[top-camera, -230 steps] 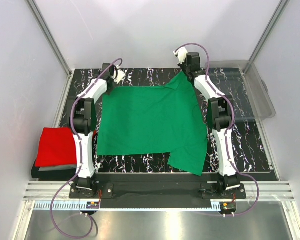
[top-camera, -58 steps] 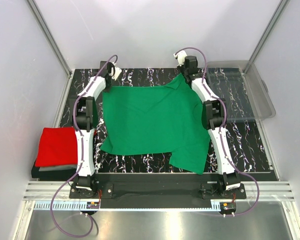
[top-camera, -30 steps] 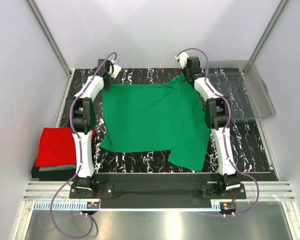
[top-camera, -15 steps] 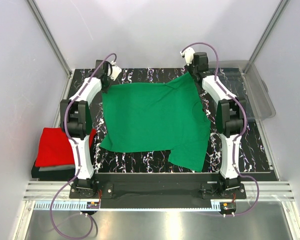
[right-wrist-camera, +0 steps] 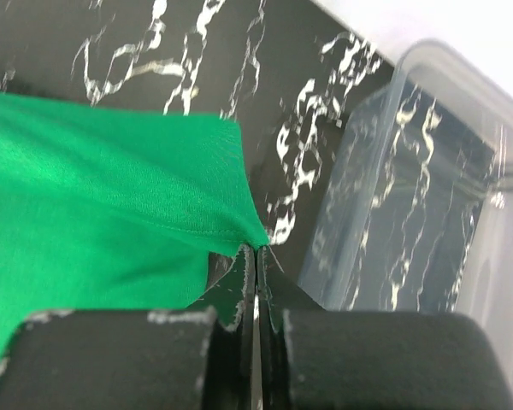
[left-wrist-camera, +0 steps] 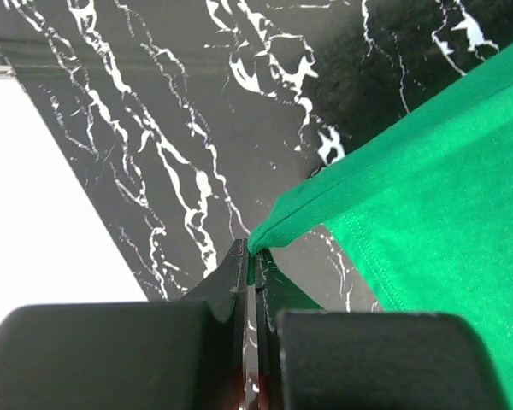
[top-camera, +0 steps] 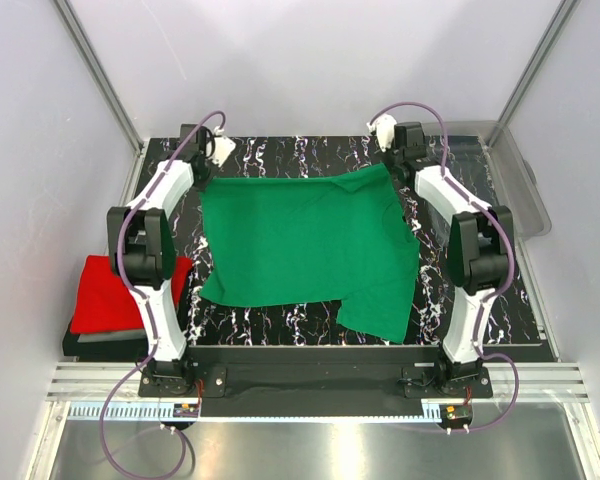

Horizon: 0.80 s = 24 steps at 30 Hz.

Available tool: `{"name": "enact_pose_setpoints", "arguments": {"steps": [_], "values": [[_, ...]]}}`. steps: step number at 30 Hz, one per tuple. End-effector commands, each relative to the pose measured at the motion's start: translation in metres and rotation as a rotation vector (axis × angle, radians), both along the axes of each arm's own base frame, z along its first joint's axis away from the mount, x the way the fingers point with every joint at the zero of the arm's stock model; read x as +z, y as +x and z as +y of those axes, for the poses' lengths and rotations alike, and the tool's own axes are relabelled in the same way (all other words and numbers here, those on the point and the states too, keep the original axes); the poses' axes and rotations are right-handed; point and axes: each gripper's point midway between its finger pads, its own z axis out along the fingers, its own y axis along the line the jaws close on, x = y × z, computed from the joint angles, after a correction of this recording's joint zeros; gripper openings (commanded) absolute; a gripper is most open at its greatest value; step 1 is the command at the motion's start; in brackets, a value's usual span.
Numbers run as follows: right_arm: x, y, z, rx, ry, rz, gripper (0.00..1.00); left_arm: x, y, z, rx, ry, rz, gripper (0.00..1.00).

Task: Fold and stack the t-shirts
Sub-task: Fold the tshirt

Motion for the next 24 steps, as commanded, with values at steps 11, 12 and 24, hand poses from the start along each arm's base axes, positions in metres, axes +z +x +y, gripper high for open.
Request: {"name": "enact_pose_setpoints", "arguments": {"steps": [11, 12, 24], "values": [[0.021, -0.058, 0.0, -0.011, 0.088, 0.026, 0.0, 0.001, -0.03, 0.001, -0.046, -0.024, 0.01, 0.0], [0.018, -0.061, 0.001, -0.01, 0.092, 0.036, 0.0, -0.003, -0.035, 0.001, -0.043, -0.025, 0.02, 0.0], [-0.028, -0.089, 0.006, -0.006, 0.111, 0.159, 0.0, -0.035, -0.063, 0.001, -0.028, -0.036, 0.118, 0.0]]}}
